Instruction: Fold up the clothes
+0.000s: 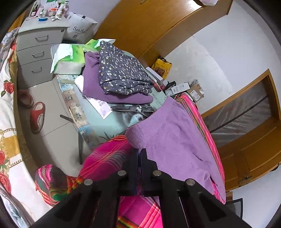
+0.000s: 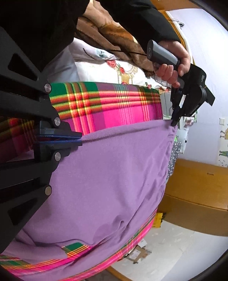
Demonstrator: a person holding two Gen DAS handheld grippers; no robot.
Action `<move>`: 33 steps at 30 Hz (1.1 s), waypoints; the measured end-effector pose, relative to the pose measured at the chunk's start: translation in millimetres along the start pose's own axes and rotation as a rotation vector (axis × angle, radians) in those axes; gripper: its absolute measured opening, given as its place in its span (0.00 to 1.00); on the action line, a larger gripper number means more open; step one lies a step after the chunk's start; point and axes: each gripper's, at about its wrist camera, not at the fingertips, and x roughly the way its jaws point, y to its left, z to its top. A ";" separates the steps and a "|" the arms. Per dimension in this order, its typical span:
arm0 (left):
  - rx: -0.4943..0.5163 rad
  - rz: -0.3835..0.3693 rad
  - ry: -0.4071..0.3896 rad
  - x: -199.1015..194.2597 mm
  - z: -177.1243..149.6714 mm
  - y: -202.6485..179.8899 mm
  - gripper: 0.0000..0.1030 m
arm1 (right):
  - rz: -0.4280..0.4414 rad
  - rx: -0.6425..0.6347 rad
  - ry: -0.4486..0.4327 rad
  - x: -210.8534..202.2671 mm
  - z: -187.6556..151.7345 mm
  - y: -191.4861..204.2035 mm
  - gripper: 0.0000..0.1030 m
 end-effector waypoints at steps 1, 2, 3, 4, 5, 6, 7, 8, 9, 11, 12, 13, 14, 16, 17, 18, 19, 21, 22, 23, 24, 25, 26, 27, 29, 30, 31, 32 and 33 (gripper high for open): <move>0.003 0.007 -0.001 -1.5 -1.0 1.3 0.02 | 0.010 0.004 -0.005 -2.1 -0.3 -0.2 0.02; 0.001 0.013 0.002 -2.1 -2.0 4.1 0.02 | 0.019 0.011 -0.010 -3.5 -0.8 -1.2 0.02; -0.001 0.020 0.004 -2.6 -3.1 6.8 0.02 | 0.028 0.019 -0.013 -4.3 -1.2 -2.3 0.02; -0.003 0.026 0.007 -3.2 -4.1 9.6 0.02 | 0.036 0.026 -0.016 -5.0 -1.7 -3.4 0.02; -0.010 0.031 0.011 -2.8 -5.1 12.6 0.02 | 0.046 0.033 -0.017 -5.0 -2.5 -4.1 0.02; -0.017 0.036 0.015 -2.4 -6.1 15.5 0.02 | 0.056 0.039 -0.015 -3.8 -3.7 -4.1 0.02; -0.017 0.040 0.017 -1.9 -6.8 17.1 0.02 | 0.064 0.042 -0.012 -2.5 -4.8 -3.9 0.02; -0.013 0.047 0.018 -0.9 -7.6 17.7 0.02 | 0.067 0.041 -0.008 -1.2 -5.9 -3.5 0.02; -0.008 0.056 0.021 1.7 -7.5 18.3 0.02 | 0.071 0.041 -0.006 -0.4 -6.7 -3.7 0.02; 0.003 0.074 0.028 7.0 -7.4 19.5 0.02 | 0.083 0.050 -0.007 -0.2 -6.7 -5.9 0.02; 0.003 0.074 0.027 8.0 -7.2 19.4 0.02 | 0.091 0.058 -0.006 0.1 -6.7 -7.6 0.02; 0.003 0.073 0.027 9.0 -6.9 19.4 0.02 | 0.097 0.064 -0.005 0.4 -6.8 -8.7 0.03; 0.021 0.078 0.036 9.7 -6.6 16.9 0.02 | 0.101 0.066 -0.004 0.6 -7.0 -8.8 0.06; 0.039 0.083 0.054 9.4 -6.0 14.5 0.02 | 0.111 0.080 -0.001 0.0 -8.0 -9.2 0.09; 0.039 0.083 0.065 8.5 -5.8 14.6 0.03 | 0.111 0.088 0.000 -1.2 -8.3 -9.2 0.13; 0.035 0.086 0.071 6.6 -5.2 15.5 0.04 | 0.107 0.095 -0.003 -4.3 -8.7 -9.6 0.15; 0.033 0.093 0.064 2.8 -4.9 16.7 0.05 | 0.099 0.104 -0.013 -9.4 -9.6 -10.9 0.15; 0.032 0.119 0.046 -4.9 -4.5 18.8 0.06 | 0.076 0.148 -0.054 -25.6 -14.0 -20.2 0.19; 0.034 0.150 0.033 -9.0 -3.9 19.5 0.06 | 0.056 0.192 -0.081 -36.5 -18.3 -29.5 0.22; 0.034 0.173 0.018 -13.7 -3.1 20.2 0.06 | 0.035 0.235 -0.107 -47.3 -22.5 -38.8 0.28; 0.033 0.175 0.009 -16.8 -2.8 19.1 0.06 | 0.011 0.278 -0.129 -56.8 -27.0 -48.1 0.30; 0.031 0.177 0.000 -19.9 -2.4 18.0 0.06 | -0.023 0.331 -0.145 -65.5 -33.3 -59.7 0.31; 0.044 0.168 -0.003 -21.3 -3.8 12.0 0.06 | -0.061 0.399 -0.162 -75.4 -41.8 -74.4 0.33; 0.057 0.158 -0.006 -22.7 -5.3 5.9 0.06 | -0.095 0.465 -0.177 -84.5 -50.9 -88.5 0.34; 0.121 0.116 0.009 -18.8 -15.0 -18.2 0.06 | -0.148 0.591 -0.198 -99.1 -70.6 -114.5 0.34; 0.150 0.096 0.020 -16.1 -19.6 -28.9 0.06 | -0.174 0.648 -0.199 -104.1 -79.8 -125.9 0.34; 0.182 0.070 0.037 -11.6 -26.9 -42.0 0.06 | -0.201 0.702 -0.199 -108.4 -89.0 -136.0 0.34; 0.220 0.032 0.064 -4.6 -38.3 -58.4 0.06 | -0.232 0.755 -0.196 -111.6 -98.3 -144.2 0.34; 0.238 0.012 0.086 -0.7 -45.9 -66.5 0.06 | -0.257 0.809 -0.194 -114.3 -108.2 -152.2 0.34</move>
